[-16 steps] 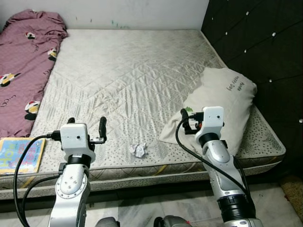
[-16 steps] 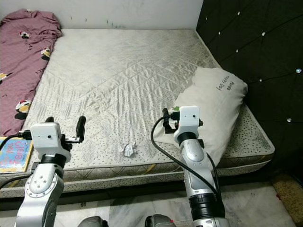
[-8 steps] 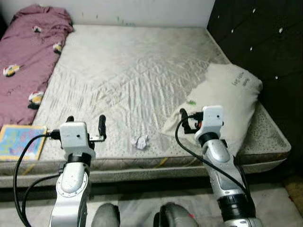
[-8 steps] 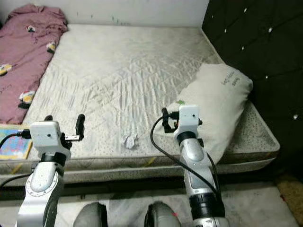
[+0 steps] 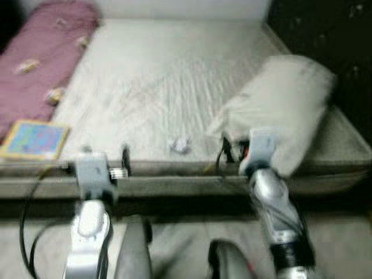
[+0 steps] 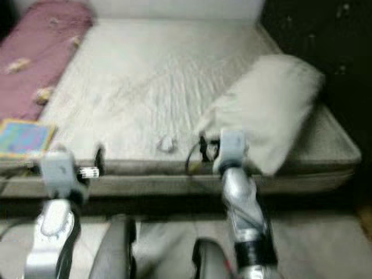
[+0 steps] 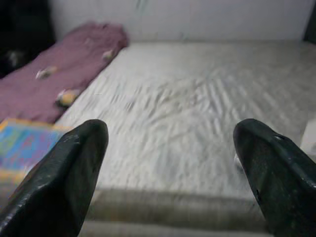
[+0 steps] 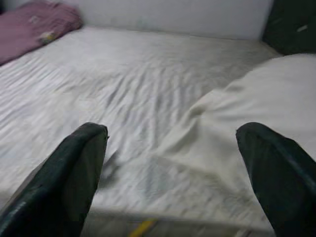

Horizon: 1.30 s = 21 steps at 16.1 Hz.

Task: Clean up the room

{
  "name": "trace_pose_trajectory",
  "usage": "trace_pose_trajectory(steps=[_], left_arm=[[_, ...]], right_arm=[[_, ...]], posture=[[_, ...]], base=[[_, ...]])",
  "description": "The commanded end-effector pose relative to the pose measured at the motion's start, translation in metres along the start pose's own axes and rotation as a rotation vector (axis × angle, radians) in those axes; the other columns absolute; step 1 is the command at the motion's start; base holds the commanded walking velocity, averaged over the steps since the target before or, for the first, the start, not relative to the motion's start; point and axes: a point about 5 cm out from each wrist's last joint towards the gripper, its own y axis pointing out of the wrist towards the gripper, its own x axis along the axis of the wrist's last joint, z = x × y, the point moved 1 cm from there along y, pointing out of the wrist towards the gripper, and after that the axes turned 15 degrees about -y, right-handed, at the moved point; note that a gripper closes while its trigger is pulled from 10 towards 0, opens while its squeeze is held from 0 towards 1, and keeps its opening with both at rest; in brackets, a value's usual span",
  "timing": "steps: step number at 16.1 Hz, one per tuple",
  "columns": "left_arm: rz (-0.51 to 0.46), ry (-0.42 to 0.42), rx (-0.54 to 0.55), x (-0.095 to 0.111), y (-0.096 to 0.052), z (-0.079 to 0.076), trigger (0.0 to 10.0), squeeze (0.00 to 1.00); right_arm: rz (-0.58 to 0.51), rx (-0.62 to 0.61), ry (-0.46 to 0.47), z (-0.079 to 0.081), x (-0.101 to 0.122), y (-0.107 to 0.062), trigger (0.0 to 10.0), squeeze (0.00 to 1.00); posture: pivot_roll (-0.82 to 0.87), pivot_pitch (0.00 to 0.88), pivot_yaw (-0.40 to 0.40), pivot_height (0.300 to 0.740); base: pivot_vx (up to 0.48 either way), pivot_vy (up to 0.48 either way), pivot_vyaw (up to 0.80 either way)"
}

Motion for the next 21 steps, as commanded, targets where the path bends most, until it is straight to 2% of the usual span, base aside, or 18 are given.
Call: trace_pose_trajectory(steps=[1,5,10,19,21], left_arm=[[-0.043,0.004,0.005,0.0109,0.0046,0.0012,10.0,0.0],[-0.043,-0.013,0.012,0.0114,0.0044,0.005,10.0,0.0],[-0.037,-0.021,0.003,0.0106,0.0048,0.0041,10.0,0.0],[-0.025,-0.026,-0.005,0.0086,0.0038,0.0025,10.0,0.0],[-0.016,-0.022,0.004,0.0071,0.0031,0.0037,10.0,0.0]], right_arm=[[-0.046,0.018,-0.015,0.0012,0.012,0.005,10.0,0.0],[-0.066,0.046,-0.039,0.0071,0.0144,0.0049,10.0,0.0],[-0.07,0.052,-0.042,0.0078,0.014,0.0052,10.0,0.0],[-0.055,0.055,-0.031,0.0086,0.0104,0.0066,10.0,0.0],[-0.052,0.057,-0.031,0.0085,0.0093,0.0068,10.0,0.0]], posture=[[0.07,0.069,-0.059,0.634],[0.07,0.072,-0.059,0.634],[0.07,0.07,-0.057,0.634],[0.07,0.065,-0.058,0.634],[0.07,0.065,-0.058,0.634]], base=[[0.0,0.0,0.0],[0.17,0.0,0.0],[0.282,0.0,0.65],[0.3,0.0,0.0],[0.0,0.0,0.0]])
